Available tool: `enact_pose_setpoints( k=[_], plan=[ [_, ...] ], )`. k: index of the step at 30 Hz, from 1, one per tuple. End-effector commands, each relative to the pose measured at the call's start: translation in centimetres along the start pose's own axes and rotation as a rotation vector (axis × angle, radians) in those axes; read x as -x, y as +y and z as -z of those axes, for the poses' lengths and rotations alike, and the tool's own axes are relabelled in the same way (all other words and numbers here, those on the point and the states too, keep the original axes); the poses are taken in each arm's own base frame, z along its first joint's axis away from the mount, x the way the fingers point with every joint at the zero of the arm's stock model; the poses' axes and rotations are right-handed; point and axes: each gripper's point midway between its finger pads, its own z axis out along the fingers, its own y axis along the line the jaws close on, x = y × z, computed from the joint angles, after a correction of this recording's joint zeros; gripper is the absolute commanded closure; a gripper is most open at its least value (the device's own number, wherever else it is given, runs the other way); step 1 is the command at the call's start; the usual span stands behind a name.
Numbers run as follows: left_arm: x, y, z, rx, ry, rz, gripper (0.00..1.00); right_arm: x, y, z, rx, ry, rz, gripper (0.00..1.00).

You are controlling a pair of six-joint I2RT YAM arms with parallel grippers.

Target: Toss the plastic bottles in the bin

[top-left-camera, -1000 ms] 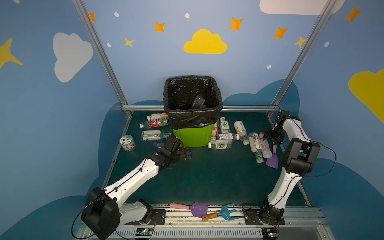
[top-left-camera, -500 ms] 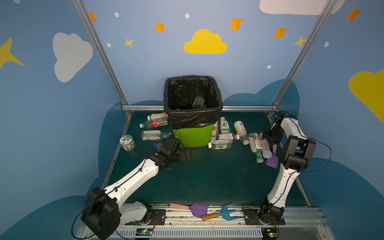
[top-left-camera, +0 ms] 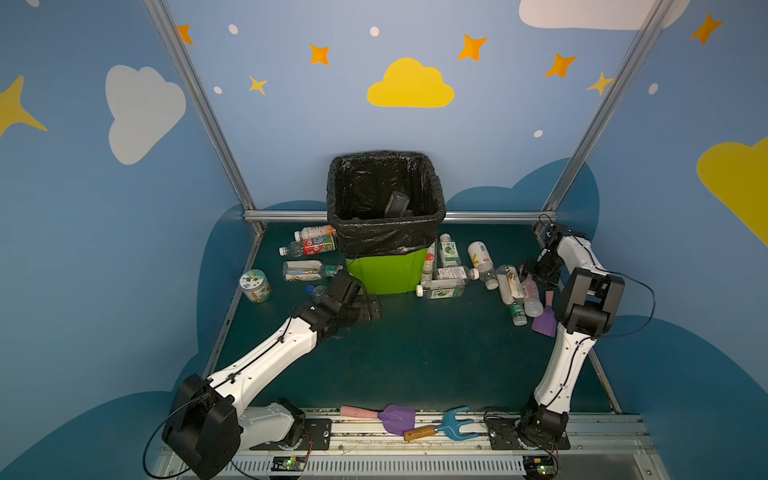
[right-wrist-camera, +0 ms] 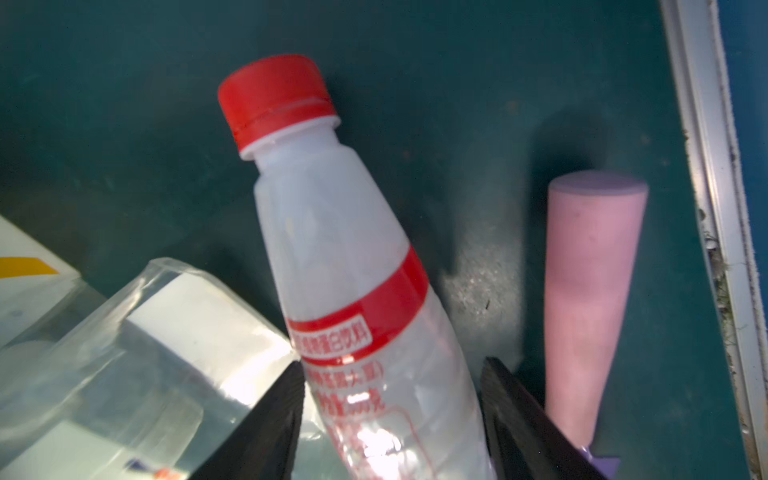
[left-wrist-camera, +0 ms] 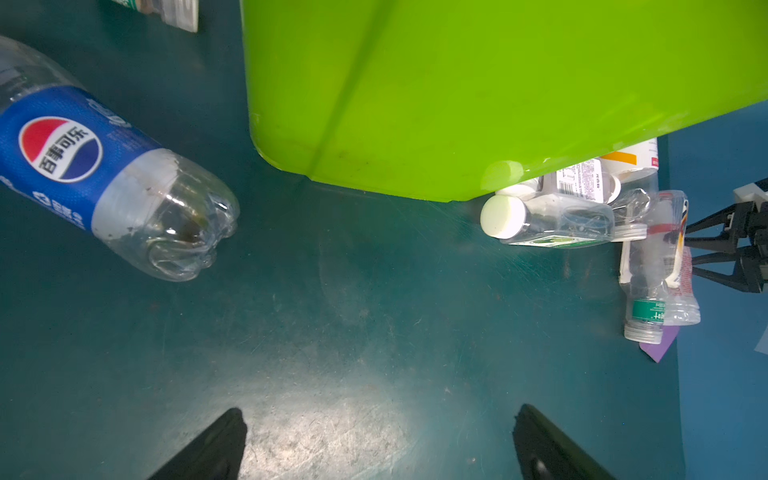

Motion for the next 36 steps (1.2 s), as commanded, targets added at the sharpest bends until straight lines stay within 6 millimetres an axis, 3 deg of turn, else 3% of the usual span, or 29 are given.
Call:
enact_pose_setpoints(
  k=[1,7,14,30,36],
  plan=[
    [1.0,-0.1,1.0,0.005,-0.030,0.007,0.00,-0.2,0.4,-0.5,0.007,0.029,0.013,0.34],
    [1.2,0.0,1.1,0.011,-0.034,0.010,0.00,-0.1,0.6,-1.3,0.011,0.050,0.010,0.34],
    [1.3,0.5,1.5,0.025,-0.044,0.018,0.00,0.0,1.4,-1.1,0.053,0.041,-0.010,0.48],
    [2.9,2.0,3.7,0.059,-0.118,0.029,0.00,0.1,2.2,5.1,0.137,-0.125,-0.029,0.55],
    [4.2,2.8,5.2,0.080,-0.185,0.032,0.00,0.0,2.2,8.5,0.164,-0.223,-0.033,0.56]
  ],
)
